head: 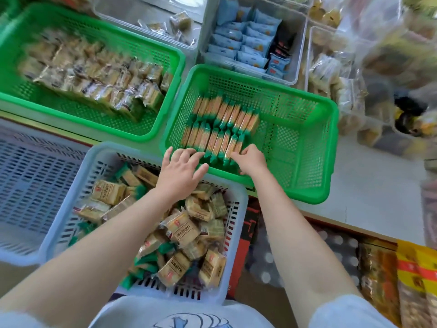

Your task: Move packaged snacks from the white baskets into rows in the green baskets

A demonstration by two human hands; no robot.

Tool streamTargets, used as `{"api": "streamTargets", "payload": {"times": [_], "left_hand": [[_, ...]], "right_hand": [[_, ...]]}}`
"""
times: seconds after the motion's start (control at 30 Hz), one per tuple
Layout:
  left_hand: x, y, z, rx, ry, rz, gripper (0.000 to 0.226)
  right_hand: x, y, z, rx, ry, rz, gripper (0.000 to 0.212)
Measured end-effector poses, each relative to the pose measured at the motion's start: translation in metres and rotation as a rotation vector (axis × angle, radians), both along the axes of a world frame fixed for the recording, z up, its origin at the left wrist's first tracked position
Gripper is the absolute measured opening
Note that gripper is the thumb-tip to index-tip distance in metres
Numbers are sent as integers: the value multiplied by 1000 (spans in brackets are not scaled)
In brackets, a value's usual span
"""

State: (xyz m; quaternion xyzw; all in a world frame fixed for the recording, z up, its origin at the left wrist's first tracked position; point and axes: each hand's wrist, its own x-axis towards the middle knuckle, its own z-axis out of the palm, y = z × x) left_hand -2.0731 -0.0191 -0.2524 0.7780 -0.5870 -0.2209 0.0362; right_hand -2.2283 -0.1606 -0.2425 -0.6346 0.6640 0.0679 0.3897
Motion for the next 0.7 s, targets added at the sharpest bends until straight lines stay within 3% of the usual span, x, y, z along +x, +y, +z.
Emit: {"api": "streamTargets", "payload": {"times": [0.33, 0.47, 0.53, 0.7], "left_hand": [[-2, 0, -2, 10, -11, 0, 57], [-2, -1, -1, 17, -8, -2, 57], [-2, -1, -2, 13, -6, 0, 57], [-2, -3, 5, 14, 65, -2, 56]], "right_hand": [[-1, -12, -10, 91, -8, 78, 43], [-4, -10, 1, 37, -39, 33, 46], [-8, 2, 17, -12, -132, -36, 47], [-26, 72, 70, -190, -517, -237, 27]]}}
